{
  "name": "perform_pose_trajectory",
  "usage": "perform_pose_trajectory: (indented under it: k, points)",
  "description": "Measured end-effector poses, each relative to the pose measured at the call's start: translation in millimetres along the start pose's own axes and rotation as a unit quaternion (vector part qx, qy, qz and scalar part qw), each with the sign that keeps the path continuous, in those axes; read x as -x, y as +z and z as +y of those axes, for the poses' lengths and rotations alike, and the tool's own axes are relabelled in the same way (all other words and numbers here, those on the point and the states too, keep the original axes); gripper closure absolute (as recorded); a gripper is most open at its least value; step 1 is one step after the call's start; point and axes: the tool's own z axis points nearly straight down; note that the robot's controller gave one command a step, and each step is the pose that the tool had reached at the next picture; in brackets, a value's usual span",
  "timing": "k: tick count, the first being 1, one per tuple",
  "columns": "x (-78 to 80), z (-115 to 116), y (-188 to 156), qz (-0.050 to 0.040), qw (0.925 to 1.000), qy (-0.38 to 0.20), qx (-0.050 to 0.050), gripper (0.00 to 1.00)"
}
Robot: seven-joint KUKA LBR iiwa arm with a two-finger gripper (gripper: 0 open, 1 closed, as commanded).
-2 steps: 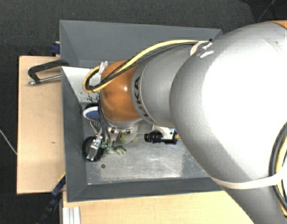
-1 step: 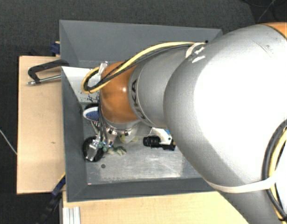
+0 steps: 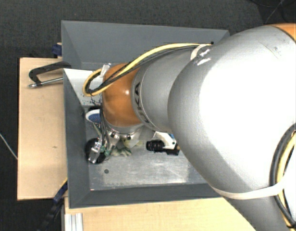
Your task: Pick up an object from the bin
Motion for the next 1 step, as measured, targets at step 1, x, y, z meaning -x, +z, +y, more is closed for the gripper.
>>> perform_pose_trajectory:
  k: [1]
  points:
    - [0.5, 2.4, -83.7, -0.0042, 1.0, -0.001, 0.001, 1.0]
